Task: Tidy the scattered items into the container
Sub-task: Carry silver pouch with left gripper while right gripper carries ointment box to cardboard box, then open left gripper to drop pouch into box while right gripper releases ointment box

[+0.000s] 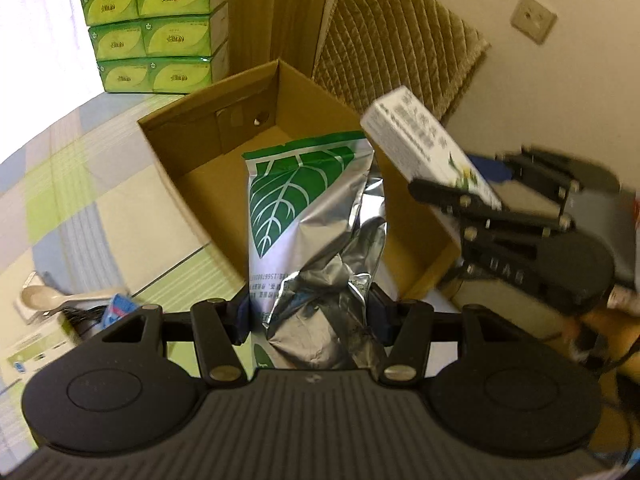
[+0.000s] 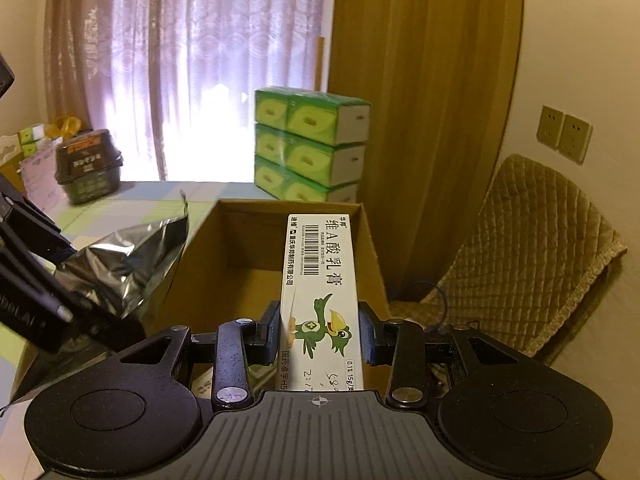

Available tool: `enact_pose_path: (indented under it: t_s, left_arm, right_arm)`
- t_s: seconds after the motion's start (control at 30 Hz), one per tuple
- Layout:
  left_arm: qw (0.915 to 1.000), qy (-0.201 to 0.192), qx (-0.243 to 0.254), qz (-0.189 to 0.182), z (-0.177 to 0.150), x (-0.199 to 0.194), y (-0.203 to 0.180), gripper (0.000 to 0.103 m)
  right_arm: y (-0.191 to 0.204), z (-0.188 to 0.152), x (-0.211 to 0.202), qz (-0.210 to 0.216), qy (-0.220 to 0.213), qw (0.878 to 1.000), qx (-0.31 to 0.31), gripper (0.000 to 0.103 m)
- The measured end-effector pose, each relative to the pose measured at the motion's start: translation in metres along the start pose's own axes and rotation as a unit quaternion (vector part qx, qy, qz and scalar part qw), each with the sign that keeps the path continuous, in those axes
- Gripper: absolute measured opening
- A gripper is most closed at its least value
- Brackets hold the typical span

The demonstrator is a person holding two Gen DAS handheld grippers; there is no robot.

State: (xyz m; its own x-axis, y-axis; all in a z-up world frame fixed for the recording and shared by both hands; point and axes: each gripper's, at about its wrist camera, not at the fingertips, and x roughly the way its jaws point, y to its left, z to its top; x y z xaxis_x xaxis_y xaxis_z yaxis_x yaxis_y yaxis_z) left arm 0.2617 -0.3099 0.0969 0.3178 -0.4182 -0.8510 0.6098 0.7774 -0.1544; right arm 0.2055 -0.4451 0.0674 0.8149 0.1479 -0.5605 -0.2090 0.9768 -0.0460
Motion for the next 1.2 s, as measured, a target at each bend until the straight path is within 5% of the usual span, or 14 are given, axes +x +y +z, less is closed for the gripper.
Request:
enact_pose_path:
  t_s: [0.6, 1.2]
  left_arm:
    - [0.9954, -0.003, -0.092, -0.024, 0.037, 0.056, 0.011, 0.051]
    - [0.9978, -0.014, -0.060, 0.025, 0.024, 0.046, 0.021, 0.060]
  right_arm:
    - [-0.025, -0.008, 0.045, 0.004, 0.027, 1.000, 0.016, 0.041]
    - [-0.025, -0.015, 0.056, 0.007, 0.039, 0.999, 0.016, 0.041]
